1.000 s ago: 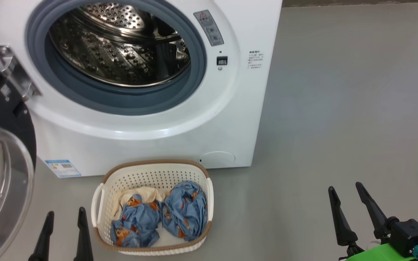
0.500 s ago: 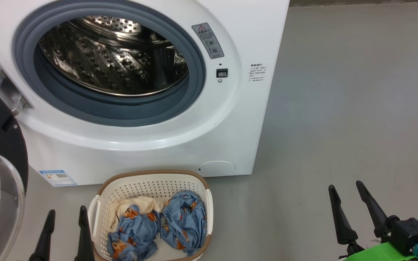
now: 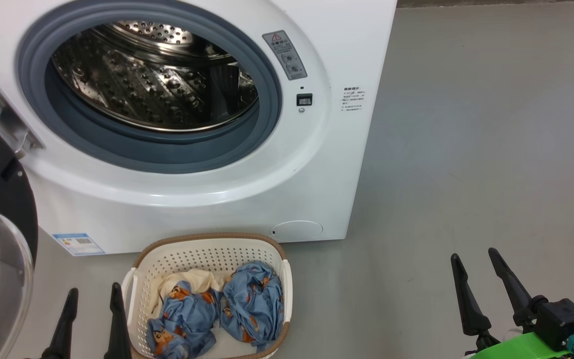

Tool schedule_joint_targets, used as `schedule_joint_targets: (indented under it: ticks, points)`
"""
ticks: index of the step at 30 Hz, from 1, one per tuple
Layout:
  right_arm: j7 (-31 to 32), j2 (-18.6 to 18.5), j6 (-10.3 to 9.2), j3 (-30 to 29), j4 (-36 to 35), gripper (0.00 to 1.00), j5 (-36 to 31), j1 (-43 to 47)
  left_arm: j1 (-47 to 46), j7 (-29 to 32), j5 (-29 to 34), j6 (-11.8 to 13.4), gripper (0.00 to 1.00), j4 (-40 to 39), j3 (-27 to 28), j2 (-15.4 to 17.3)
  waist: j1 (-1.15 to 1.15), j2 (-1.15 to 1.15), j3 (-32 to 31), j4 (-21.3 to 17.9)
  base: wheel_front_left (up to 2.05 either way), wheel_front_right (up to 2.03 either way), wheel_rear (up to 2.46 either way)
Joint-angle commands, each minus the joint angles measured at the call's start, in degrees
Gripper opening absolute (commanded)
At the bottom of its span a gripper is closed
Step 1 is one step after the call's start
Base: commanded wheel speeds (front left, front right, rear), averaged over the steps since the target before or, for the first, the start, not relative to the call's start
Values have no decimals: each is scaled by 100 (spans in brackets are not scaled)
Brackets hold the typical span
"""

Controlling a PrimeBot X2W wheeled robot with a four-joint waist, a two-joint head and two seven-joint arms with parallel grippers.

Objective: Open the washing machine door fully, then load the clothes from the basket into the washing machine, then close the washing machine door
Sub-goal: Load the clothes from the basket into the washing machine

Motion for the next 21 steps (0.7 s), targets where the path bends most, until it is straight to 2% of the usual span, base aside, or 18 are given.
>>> schedule_joint_targets:
  ticks: [1, 9, 21]
  points:
    - [-69, -21, 9, 149, -97, 100, -39, -158, -242, -13, -41, -46, 100, -123, 167, 83, 0, 0, 10, 3, 0, 0, 0]
    - [-69, -43, 9, 253, 19, 100, 1, -249, -334, -13, -195, -118, 100, 95, 23, 83, 0, 0, 298, -50, 0, 0, 0]
    - [-69, -58, 9, 326, 235, 100, 116, -474, -968, -13, -358, -340, 100, 1007, -154, 83, 0, 0, 1132, -186, 0, 0, 0]
